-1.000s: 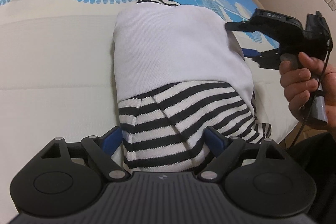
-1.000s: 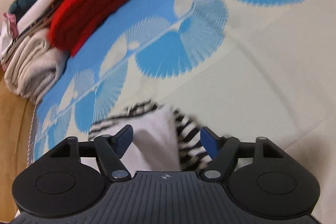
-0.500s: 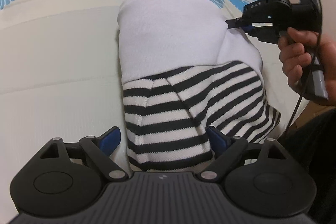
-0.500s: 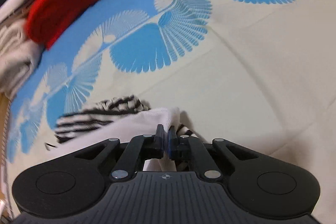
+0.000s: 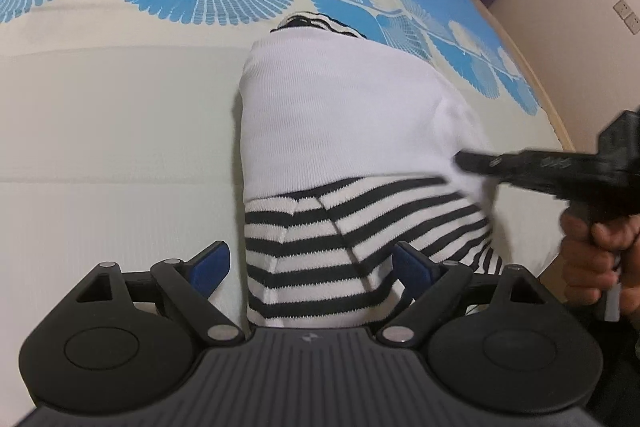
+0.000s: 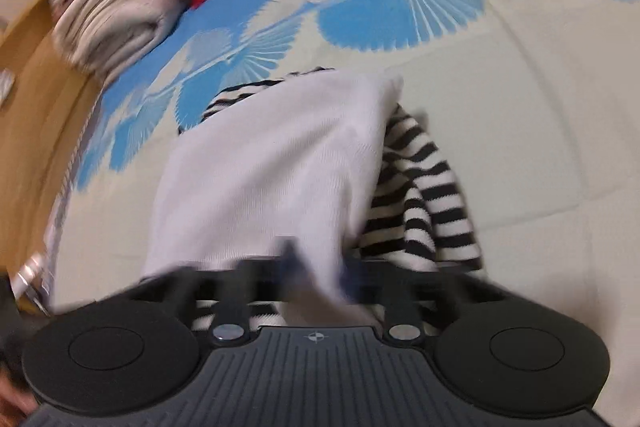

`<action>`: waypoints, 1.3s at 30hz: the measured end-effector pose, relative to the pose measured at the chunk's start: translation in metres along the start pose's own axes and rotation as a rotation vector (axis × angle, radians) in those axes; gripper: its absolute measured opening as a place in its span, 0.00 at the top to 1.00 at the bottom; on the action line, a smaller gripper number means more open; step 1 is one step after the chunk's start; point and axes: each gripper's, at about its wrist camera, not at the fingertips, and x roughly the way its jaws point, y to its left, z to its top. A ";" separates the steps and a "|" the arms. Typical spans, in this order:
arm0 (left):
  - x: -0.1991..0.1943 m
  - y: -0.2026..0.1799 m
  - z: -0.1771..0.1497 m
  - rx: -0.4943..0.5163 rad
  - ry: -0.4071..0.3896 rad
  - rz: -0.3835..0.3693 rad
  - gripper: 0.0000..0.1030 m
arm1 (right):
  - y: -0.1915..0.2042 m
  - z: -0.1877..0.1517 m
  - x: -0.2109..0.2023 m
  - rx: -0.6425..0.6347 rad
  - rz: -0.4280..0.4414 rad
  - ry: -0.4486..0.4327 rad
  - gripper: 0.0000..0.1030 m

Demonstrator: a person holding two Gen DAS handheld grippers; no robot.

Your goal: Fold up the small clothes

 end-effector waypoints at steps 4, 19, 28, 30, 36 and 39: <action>0.014 -0.009 -0.008 0.061 0.055 -0.013 0.11 | -0.016 0.003 -0.031 0.056 0.032 -0.094 0.94; 0.020 -0.013 -0.007 0.105 0.081 0.023 0.11 | -0.008 -0.016 -0.019 -0.041 -0.014 0.079 0.59; 0.018 -0.011 0.004 0.091 0.070 0.007 0.11 | -0.024 -0.036 -0.024 -0.133 -0.039 0.175 0.97; 0.031 -0.014 -0.002 0.147 0.125 0.056 0.10 | -0.027 -0.039 -0.027 -0.141 -0.024 0.178 0.97; 0.023 -0.013 0.011 0.141 0.125 0.023 0.10 | -0.016 -0.044 -0.029 -0.250 -0.095 0.182 0.96; 0.015 0.001 0.036 0.053 0.040 -0.028 0.10 | -0.017 -0.028 -0.045 -0.199 -0.069 0.042 0.86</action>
